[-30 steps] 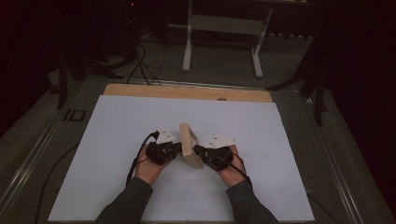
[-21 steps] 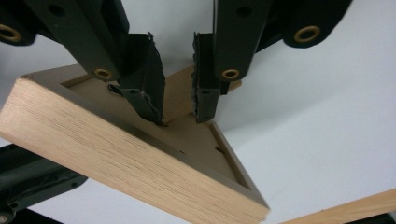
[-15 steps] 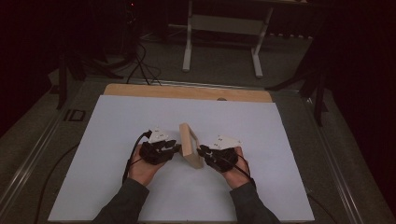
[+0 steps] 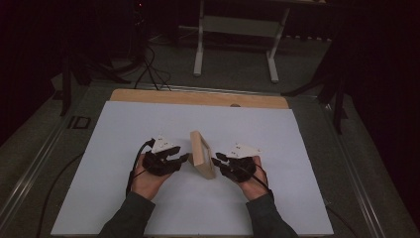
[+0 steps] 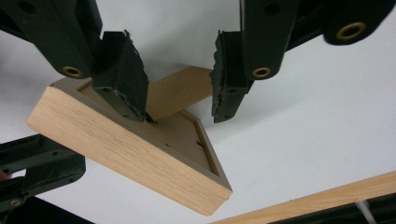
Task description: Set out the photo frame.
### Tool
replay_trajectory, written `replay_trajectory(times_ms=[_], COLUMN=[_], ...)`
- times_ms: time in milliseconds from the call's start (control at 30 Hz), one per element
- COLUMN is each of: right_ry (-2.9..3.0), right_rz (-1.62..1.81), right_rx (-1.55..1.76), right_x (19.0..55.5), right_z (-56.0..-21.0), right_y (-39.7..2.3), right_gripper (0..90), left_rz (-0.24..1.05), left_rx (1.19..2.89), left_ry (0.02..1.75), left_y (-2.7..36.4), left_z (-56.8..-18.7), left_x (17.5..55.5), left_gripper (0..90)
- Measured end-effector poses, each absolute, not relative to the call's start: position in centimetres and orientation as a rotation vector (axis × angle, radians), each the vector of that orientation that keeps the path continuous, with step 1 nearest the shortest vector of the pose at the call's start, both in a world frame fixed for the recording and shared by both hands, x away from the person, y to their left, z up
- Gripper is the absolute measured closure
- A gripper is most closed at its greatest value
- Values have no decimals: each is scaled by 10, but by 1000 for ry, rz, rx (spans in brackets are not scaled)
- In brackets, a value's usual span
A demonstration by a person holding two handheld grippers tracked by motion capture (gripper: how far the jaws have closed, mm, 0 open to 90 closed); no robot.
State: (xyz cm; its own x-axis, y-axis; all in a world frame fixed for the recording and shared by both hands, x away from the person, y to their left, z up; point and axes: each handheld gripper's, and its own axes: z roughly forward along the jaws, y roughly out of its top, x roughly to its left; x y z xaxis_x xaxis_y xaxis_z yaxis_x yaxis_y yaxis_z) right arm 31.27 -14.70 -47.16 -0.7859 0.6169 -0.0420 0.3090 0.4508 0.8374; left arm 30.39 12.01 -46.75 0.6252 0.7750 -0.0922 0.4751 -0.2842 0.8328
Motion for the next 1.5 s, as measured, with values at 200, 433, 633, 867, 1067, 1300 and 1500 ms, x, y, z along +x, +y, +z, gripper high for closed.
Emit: replay_trajectory(times_ms=[200,433,633,867,1067,1300,1500], right_ry=[2365,2373,2373,2358,2350,2344,2346], right_rz=[1258,1254,1254,1266,1273,1279,1281], right_rx=[796,801,808,832,845,847,844], right_x=[314,314,314,315,316,316,316], right_z=[-473,-474,-475,-474,-474,-474,-474], right_y=[-148,-149,-150,-152,-154,-155,-156], right_gripper=[708,693,665,637,616,611,609], left_rz=[375,370,371,410,403,414,423], left_rx=[1915,1909,1907,1909,1920,1905,1920], left_ry=[992,967,948,937,943,949,958], left_y=[123,119,114,103,96,88,80], left_z=[-465,-456,-450,-447,-449,-450,-455], left_x=[303,298,294,288,288,286,288], left_gripper=[522,481,433,359,287,229,181])
